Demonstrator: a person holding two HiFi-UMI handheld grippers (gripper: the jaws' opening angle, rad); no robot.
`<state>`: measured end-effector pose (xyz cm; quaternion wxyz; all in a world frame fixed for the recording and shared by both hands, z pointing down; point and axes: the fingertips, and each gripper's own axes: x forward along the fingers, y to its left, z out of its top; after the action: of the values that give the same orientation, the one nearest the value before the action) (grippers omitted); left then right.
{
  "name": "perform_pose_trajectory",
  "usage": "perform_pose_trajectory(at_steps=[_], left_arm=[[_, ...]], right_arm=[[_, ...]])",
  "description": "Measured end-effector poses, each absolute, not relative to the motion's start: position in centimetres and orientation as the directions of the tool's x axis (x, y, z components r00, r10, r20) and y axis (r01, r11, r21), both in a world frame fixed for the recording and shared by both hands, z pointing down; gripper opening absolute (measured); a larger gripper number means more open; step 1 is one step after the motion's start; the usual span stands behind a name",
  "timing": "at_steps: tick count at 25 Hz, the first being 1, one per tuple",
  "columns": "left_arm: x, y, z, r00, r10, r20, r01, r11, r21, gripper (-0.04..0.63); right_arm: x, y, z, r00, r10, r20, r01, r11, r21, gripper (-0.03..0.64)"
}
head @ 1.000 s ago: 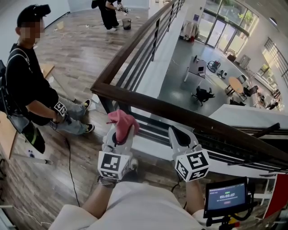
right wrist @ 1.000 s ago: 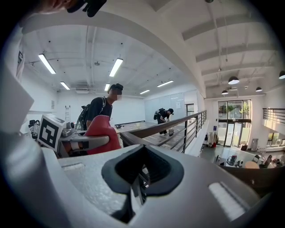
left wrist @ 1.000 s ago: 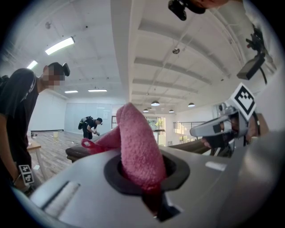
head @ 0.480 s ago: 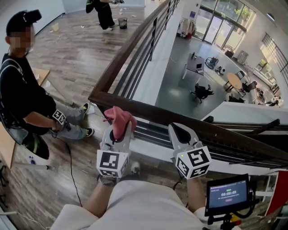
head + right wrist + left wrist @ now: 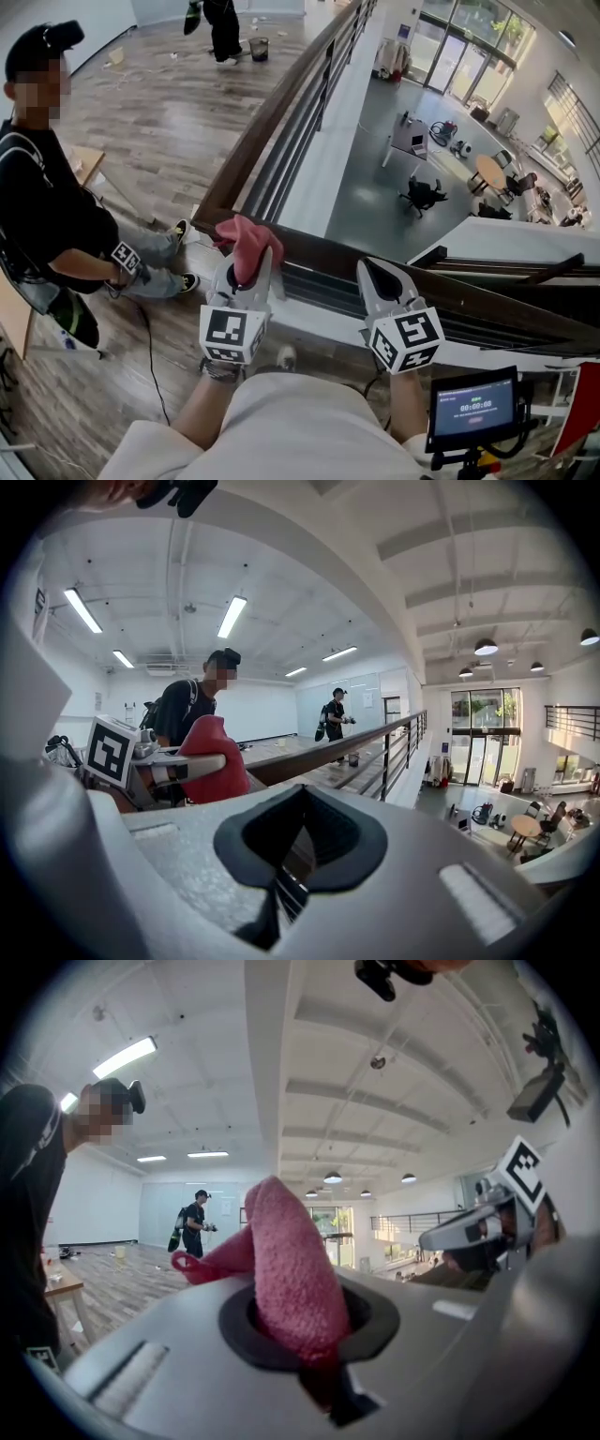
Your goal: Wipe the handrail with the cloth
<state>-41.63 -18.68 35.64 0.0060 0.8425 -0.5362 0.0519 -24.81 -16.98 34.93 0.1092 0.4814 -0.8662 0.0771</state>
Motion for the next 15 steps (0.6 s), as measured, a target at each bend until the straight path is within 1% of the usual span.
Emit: perform_pose_trajectory(at_steps=[6, 10, 15], left_arm=[[-41.0, -18.6, 35.9, 0.426, -0.897, 0.12, -0.895, -0.437, -0.086, 0.041], [-41.7, -18.7, 35.3, 0.41, -0.902, 0.136, -0.886, -0.429, -0.174, 0.041], [-43.8, -22.7, 34.9, 0.381, -0.918, 0.111, -0.869, -0.397, -0.296, 0.041]], right_arm=[[-24.2, -16.7, 35.1, -0.51, -0.821, 0.257, -0.854, 0.519, -0.033, 0.003], [-24.2, -16.8, 35.1, -0.502, -0.824, 0.264, -0.859, 0.51, -0.042, 0.003], [-26.0, -20.3, 35.8, -0.517, -0.811, 0.273, -0.849, 0.527, -0.043, 0.003]])
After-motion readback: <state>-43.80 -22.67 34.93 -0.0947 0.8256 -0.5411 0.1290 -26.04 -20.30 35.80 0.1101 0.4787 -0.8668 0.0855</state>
